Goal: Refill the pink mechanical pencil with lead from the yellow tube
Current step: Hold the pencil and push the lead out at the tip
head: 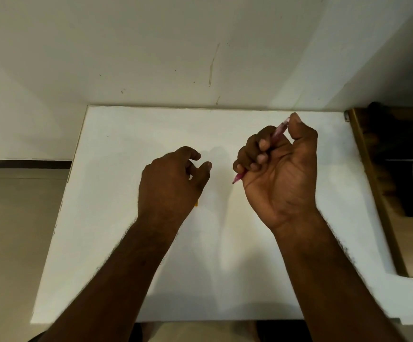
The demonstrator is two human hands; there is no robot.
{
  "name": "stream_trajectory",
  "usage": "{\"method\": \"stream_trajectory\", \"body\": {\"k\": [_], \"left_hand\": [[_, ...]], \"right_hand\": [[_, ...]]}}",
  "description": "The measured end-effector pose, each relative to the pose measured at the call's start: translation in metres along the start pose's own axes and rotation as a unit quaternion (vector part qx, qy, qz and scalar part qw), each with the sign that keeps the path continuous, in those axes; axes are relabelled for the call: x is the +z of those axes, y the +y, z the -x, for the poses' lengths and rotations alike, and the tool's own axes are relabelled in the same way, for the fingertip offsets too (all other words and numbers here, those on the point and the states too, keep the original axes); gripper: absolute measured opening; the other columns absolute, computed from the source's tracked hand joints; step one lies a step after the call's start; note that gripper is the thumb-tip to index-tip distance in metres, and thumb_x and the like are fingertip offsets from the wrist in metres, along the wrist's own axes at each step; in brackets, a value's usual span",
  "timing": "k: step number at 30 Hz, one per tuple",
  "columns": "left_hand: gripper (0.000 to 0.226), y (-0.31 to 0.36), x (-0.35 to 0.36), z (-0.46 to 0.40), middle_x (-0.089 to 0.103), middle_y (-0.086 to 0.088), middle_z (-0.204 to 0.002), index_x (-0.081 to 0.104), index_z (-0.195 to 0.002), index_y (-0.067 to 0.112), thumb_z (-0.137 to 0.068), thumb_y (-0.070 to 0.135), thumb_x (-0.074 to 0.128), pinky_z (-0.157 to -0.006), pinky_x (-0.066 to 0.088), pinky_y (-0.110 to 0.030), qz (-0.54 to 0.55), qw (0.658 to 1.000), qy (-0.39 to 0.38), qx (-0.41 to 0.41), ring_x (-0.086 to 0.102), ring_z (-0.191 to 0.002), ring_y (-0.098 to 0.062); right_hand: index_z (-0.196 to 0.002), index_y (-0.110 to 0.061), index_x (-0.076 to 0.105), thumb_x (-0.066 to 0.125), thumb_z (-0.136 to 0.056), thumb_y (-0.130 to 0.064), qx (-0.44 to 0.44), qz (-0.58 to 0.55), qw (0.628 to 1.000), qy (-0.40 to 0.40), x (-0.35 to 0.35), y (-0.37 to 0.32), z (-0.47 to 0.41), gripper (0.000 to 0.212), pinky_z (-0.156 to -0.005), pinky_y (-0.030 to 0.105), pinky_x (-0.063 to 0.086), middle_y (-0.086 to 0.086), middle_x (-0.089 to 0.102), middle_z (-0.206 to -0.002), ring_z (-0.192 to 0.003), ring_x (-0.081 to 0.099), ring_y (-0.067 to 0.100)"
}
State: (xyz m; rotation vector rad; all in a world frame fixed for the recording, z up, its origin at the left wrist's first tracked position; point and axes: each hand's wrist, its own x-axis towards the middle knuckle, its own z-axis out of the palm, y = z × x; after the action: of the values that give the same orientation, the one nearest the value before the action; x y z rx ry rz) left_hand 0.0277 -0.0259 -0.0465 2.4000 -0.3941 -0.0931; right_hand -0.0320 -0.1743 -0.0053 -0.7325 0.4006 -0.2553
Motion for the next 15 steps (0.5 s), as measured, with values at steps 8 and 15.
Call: {"method": "stream_trajectory", "body": {"k": [8, 15], "left_hand": [[0.026, -0.0021, 0.0021, -0.001, 0.07, 0.016, -0.075, 0.068, -0.105, 0.029, -0.089, 0.05, 0.066, -0.077, 0.052, -0.027, 0.002, 1.0, 0.002, -0.002, 0.067, -0.078, -0.006], [0.029, -0.0022, 0.0023, -0.0019, 0.07, 0.015, -0.084, 0.067, -0.109, 0.031, -0.089, 0.052, 0.064, -0.076, 0.052, -0.029, 0.007, 1.0, 0.006, -0.001, 0.066, -0.086, -0.007]], "right_hand": [[-0.058, -0.013, 0.054, 0.039, -0.095, -0.046, -0.007, 0.016, 1.0, -0.005, 0.0026, 0.001, 0.0005, 0.052, -0.056, 0.033, 0.03, -0.001, 0.038, -0.051, -0.053, 0.027, 0.017], [-0.059, -0.012, 0.052, 0.036, -0.096, -0.045, -0.017, 0.028, 0.999, -0.008, 0.0035, 0.0011, 0.0015, 0.053, -0.057, 0.034, 0.029, 0.0, 0.037, -0.051, -0.052, 0.028, 0.018]]}}
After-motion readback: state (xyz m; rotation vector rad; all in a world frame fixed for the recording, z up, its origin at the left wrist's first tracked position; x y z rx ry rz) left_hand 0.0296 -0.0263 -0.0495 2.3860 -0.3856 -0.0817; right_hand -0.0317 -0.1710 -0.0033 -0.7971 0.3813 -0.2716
